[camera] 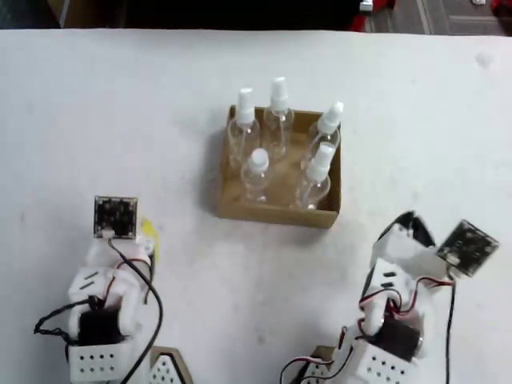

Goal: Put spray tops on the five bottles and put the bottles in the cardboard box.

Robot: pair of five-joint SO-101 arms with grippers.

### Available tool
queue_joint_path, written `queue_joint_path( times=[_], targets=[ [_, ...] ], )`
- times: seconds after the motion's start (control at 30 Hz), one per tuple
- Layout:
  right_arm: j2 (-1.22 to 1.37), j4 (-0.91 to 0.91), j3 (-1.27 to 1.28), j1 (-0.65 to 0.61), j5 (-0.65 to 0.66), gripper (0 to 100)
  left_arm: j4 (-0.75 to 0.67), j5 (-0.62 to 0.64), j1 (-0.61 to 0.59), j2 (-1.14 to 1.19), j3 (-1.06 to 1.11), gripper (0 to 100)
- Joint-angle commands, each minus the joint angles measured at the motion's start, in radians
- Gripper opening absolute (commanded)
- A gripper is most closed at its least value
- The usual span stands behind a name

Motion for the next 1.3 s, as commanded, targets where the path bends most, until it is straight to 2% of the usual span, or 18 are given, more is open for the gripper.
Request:
queue_joint_path(
  times=[0.0,0.23,0.3,0.4,0.57,0.6,1.17,1.27],
  targets=[
    [0.001,0.002,0.103,-0.013,-0.006,1.8,0.141,0.038,-0.012,-0.016,-0.003,16],
    [-0.007,0.236,0.100,-0.010,-0.006,1.8,0.324,0.032,-0.012,-0.016,-0.003,23],
    [-0.007,0.300,0.100,-0.012,-0.006,1.8,0.324,0.034,-0.013,-0.016,-0.003,22],
    [-0.007,0.363,0.100,-0.012,-0.006,1.8,0.324,0.032,-0.013,-0.016,-0.003,18],
    [-0.007,0.440,0.100,-0.012,-0.006,1.8,0.324,0.032,-0.012,-0.016,-0.003,1],
    [-0.007,0.456,0.100,-0.012,-0.006,1.7,0.324,0.032,-0.012,-0.016,-0.003,3],
    [-0.008,0.458,0.100,-0.012,-0.005,1.7,0.324,0.032,-0.012,-0.016,-0.003,2],
    [-0.007,0.456,0.100,-0.045,0.060,1.6,0.324,0.032,-0.012,-0.016,-0.003,2]
  ],
)
